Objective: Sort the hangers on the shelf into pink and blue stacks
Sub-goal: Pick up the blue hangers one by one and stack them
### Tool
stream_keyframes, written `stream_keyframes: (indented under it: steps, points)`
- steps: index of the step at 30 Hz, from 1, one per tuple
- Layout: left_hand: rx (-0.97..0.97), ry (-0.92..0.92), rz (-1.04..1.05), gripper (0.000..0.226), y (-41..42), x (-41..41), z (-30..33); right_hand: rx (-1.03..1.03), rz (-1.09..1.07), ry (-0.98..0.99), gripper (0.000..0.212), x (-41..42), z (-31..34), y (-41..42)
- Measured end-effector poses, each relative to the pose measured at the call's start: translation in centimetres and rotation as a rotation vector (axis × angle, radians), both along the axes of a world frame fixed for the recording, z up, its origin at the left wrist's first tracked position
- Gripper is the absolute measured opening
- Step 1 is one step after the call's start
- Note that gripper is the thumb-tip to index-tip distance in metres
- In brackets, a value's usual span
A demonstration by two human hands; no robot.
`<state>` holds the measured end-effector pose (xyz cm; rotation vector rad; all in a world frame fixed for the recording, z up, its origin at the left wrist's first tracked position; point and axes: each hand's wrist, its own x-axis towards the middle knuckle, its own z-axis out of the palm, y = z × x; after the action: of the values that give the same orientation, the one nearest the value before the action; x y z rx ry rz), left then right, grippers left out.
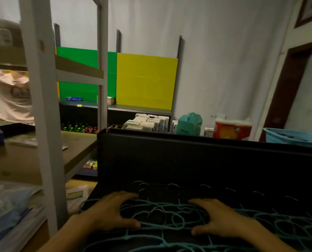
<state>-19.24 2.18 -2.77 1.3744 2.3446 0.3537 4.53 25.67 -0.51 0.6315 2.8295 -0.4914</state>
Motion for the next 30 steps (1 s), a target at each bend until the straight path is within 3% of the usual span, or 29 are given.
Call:
stream_keyframes:
  steps: [5,10,19,23,27,30]
  points:
    - [-0.010,0.014,-0.051,0.093,0.4,-0.3,0.2,-0.061,-0.094,0.048,0.102,-0.2,-0.1,-0.1]
    - [-0.018,0.101,-0.056,0.108,0.2,-0.1,0.2,-0.072,-0.153,0.048,0.103,-0.3,-0.2,-0.9]
    - [0.176,0.184,-0.047,0.129,-0.8,-0.5,0.6,-0.014,-0.162,0.054,0.107,-0.2,-0.1,-2.1]
    - [0.234,0.275,-0.023,0.103,-1.4,-0.4,0.3,-0.003,-0.156,0.110,0.094,0.8,0.4,-3.0]
    - [0.233,0.346,-0.027,0.126,-2.1,-0.3,0.4,0.006,-0.117,0.155,0.077,2.3,0.6,-4.8]
    - [0.239,0.379,0.010,0.117,-2.1,-0.1,0.8,-0.004,-0.028,0.169,0.077,2.4,0.4,-7.6]
